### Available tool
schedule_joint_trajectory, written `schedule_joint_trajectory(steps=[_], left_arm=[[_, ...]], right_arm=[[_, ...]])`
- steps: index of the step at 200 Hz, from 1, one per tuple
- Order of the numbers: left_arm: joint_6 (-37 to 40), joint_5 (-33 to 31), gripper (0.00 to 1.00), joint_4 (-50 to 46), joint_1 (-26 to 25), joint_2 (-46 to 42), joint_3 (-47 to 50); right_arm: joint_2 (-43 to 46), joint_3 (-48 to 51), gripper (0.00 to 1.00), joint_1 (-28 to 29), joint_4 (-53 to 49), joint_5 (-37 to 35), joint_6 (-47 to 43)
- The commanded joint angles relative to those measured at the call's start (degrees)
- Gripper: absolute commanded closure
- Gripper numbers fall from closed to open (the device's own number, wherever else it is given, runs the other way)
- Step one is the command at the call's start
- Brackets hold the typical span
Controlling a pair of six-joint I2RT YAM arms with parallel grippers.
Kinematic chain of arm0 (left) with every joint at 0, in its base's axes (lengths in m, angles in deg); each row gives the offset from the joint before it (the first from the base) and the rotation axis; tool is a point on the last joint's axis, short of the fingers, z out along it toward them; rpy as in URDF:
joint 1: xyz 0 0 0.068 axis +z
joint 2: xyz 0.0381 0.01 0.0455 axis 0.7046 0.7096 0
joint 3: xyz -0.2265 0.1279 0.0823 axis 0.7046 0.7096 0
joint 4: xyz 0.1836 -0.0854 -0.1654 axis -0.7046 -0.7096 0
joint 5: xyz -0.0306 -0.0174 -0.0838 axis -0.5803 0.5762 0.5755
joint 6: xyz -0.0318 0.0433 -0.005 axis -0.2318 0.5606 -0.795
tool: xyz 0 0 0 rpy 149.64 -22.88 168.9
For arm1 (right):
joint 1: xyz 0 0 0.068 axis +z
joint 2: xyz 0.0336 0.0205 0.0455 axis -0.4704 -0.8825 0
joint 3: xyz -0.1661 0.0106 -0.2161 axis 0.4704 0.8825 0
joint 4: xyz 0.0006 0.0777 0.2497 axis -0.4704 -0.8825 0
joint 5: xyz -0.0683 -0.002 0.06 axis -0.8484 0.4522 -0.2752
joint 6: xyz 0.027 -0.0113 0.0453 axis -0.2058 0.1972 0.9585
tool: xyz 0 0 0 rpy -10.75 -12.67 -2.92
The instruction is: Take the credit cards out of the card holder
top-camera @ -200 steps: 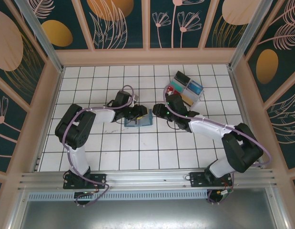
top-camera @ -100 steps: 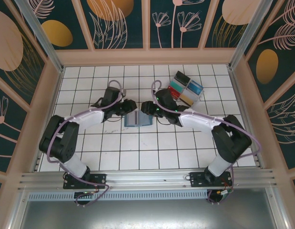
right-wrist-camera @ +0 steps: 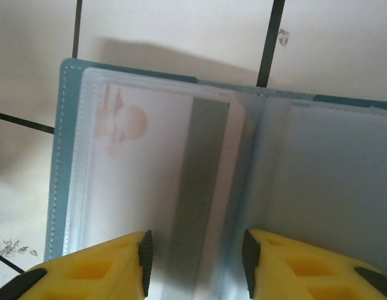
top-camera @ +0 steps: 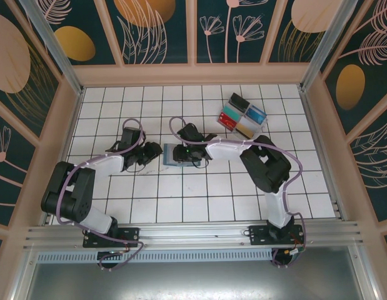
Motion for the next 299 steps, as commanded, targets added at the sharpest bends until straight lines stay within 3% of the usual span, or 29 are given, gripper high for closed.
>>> schedule_joint_trajectory(steps=[1,44,104,165,205,299], left_arm=[[-1.38,4.94,0.66,4.39,0.12,-0.44,0.83],[-2.49,11.55,0.66,9.32,0.03,1.09,0.67],[-1.98,11.59,0.65,8.1,-1.95,5.44,-1.51],[-1.57,9.83,0.64,6.34,-3.74,9.71,-4.23],[0.48,3.32,0.63,0.37,-3.86,9.82,-5.31],[1.87,7.13,0.63,0.82,-5.32,14.29,-7.37]], right_arm=[[-1.57,-1.72,0.54,0.17,-4.81,-2.81,-1.03],[-3.89,-1.2,0.59,0.0,-6.54,-4.62,-1.13],[-4.74,0.85,0.73,-0.9,-6.25,-4.46,-0.95],[-4.38,1.51,0.73,-0.99,-4.94,-3.47,-0.91],[-3.6,3.32,0.74,-1.65,-2.77,-1.34,-0.34],[-1.88,8.35,0.74,-4.59,3.77,7.93,1.58]])
